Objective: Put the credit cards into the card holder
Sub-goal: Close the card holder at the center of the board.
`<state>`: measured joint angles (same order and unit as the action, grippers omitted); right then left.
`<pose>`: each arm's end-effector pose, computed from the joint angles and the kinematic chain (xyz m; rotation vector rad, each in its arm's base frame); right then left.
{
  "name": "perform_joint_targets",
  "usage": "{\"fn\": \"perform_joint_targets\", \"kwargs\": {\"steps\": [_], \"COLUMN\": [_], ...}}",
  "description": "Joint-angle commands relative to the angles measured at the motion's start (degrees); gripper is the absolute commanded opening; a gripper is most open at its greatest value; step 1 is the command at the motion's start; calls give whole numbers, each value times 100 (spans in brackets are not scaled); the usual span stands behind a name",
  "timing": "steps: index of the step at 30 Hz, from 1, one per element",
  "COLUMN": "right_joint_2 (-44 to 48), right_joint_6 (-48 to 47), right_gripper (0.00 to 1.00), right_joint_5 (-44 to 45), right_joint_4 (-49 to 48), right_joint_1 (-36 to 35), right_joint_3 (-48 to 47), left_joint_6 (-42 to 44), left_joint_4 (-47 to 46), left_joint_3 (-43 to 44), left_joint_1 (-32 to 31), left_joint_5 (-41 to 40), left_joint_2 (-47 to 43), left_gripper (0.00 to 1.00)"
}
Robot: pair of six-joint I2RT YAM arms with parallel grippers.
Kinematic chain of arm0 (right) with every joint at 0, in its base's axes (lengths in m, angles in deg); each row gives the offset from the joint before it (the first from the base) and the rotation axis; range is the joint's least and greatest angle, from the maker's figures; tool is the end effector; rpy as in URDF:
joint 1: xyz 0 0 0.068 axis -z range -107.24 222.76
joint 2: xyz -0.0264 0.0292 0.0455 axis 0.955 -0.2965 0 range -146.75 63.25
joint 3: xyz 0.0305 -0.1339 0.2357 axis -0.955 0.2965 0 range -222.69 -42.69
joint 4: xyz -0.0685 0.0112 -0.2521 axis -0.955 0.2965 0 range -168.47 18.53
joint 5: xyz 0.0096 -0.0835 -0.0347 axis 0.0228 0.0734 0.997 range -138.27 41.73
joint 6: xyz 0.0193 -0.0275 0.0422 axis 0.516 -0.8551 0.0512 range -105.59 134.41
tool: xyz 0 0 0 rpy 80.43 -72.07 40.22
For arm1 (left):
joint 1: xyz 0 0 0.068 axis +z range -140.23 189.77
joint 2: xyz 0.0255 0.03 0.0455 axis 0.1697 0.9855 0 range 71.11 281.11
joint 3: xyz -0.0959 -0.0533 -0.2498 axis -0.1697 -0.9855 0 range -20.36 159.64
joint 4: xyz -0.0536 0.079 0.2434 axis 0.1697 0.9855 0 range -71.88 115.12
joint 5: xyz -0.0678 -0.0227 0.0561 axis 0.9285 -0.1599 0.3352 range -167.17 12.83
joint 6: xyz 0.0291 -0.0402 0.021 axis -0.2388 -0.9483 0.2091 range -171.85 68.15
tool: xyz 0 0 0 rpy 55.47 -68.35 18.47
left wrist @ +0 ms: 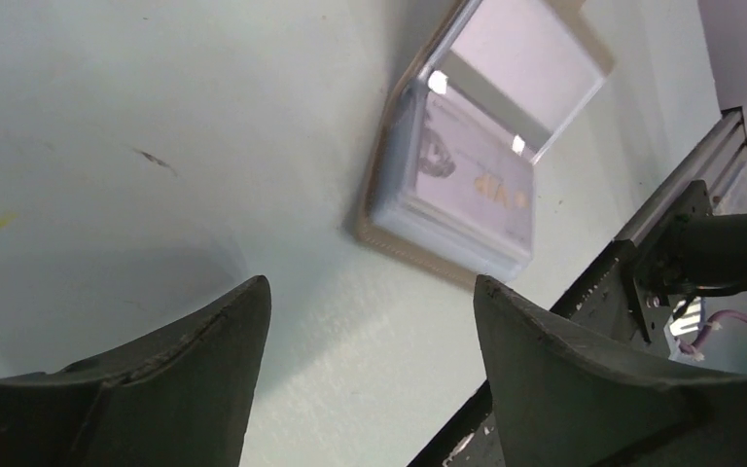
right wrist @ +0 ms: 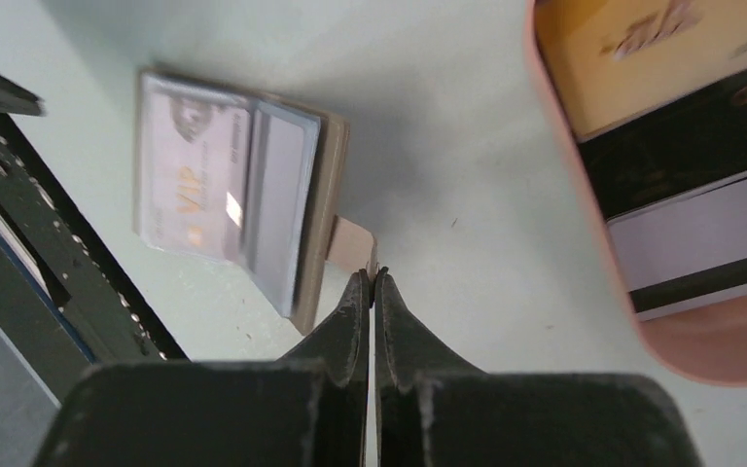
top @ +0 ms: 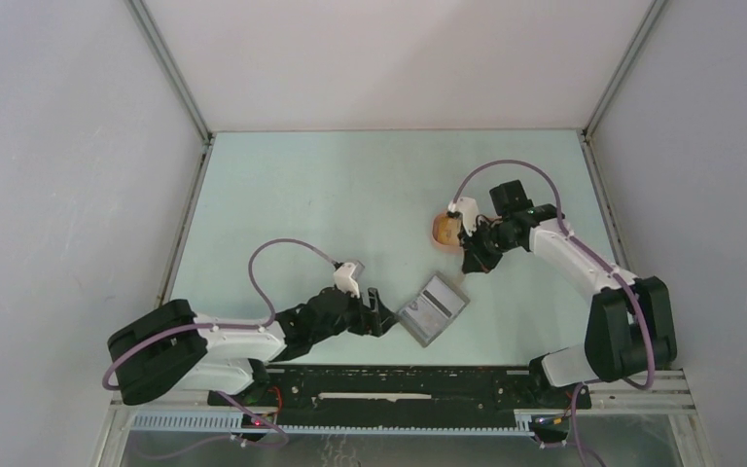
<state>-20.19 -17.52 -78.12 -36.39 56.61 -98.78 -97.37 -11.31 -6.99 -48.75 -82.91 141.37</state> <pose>0.2563 0.0925 0.2182 -1.1961 2.3677 0.6335 0.1137 -0.1789 0.1391 0.1833 2.2019 -0.9891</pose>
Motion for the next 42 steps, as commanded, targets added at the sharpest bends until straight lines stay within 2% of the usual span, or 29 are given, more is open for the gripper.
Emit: {"fn": "perform_joint_targets", "kwargs": {"steps": [1, 5, 9, 16, 21, 23, 26, 29, 35, 42], "right_joint_2": [391, 321, 264, -479, -933, -827, -632, -652, -931, -861], "right_joint_6": [-71, -370, -873, -1409, -1364, -1426, -1507, -1459, -1575, -1703], "right_gripper": [0, 0, 0, 0, 13, 23, 28, 26, 12, 8], "right_joint_5": [-501, -1325, -1857, -1401, -1053, -1188, -1313, -1252, -1177, -1010], "right_joint_4": [-154, 280, 859, 1405, 1441, 1514, 1574, 1517, 1590, 1441], "right_joint_1": [78, -138, -787, -1858, -2105, -2104, -2098, -2096, -2095, -2104], "right_joint_3": [-457, -635, -628, -497, -483, -527, -550, -550, -534, -372], "left_joint_6": [123, 20, -109, -3, 155, 181, 220, 374, 664, 178], "left_joint_4": [-134, -105, -76, 466, 419, 319, 109, -2, -21, -843], "left_joint_3": [353, 287, 34, -103, -34, 41, 190, 534, 1481, 1942], "left_joint_1": [141, 279, 414, 542, 552, 561, 562, 623, 919, 1225], "left_joint_5": [152, 141, -4, -204, -131, -48, 34, 142, 516, 1693], "left_joint_2": [150, 91, -252, -992, -1051, -917, -646, -355, 491, 1915], "left_gripper": [79, 67, 65, 65, 66, 66, 67, 68, 72, 73]}}
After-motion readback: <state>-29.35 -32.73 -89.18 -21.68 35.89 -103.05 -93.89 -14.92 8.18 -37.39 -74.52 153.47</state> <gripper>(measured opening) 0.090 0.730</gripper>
